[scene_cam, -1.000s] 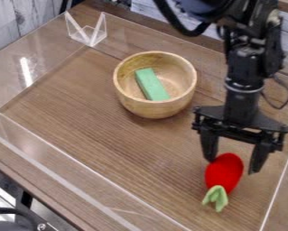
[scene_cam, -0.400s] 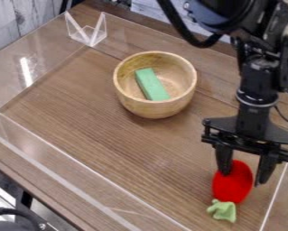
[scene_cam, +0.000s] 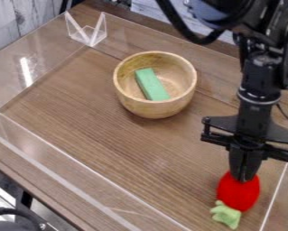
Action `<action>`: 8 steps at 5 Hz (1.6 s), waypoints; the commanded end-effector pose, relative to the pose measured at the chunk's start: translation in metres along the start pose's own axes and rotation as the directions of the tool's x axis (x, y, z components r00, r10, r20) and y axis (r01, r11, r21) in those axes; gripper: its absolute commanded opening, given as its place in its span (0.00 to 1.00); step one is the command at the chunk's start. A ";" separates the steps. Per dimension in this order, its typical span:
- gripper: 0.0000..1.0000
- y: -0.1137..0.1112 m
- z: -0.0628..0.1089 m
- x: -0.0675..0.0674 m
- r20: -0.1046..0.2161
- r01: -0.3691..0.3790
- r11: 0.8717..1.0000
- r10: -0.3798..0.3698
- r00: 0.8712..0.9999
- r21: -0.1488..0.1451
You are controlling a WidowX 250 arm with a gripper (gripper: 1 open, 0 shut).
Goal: Move the red object to the right side of the table
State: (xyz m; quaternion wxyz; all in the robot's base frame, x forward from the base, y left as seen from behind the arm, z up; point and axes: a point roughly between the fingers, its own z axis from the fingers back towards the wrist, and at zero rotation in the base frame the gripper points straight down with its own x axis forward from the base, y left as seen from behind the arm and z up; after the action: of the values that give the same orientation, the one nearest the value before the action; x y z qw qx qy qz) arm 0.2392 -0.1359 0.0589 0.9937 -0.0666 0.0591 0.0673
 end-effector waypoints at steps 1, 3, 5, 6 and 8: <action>0.00 0.006 0.025 0.000 0.065 -0.007 0.999 0.011 0.998 -0.049; 0.00 0.021 0.028 0.010 0.082 -0.038 0.997 0.044 0.996 -0.074; 0.00 0.013 0.033 0.017 0.083 -0.046 0.996 0.053 0.995 -0.082; 0.00 0.016 0.038 0.023 0.086 -0.076 0.993 0.084 0.993 -0.088; 0.00 0.017 0.031 0.020 0.096 -0.176 0.979 0.186 0.978 -0.106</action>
State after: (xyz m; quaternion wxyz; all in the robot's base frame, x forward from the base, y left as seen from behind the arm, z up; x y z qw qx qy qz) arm 0.2567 -0.1111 0.0746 0.9812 -0.0961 0.0268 0.1651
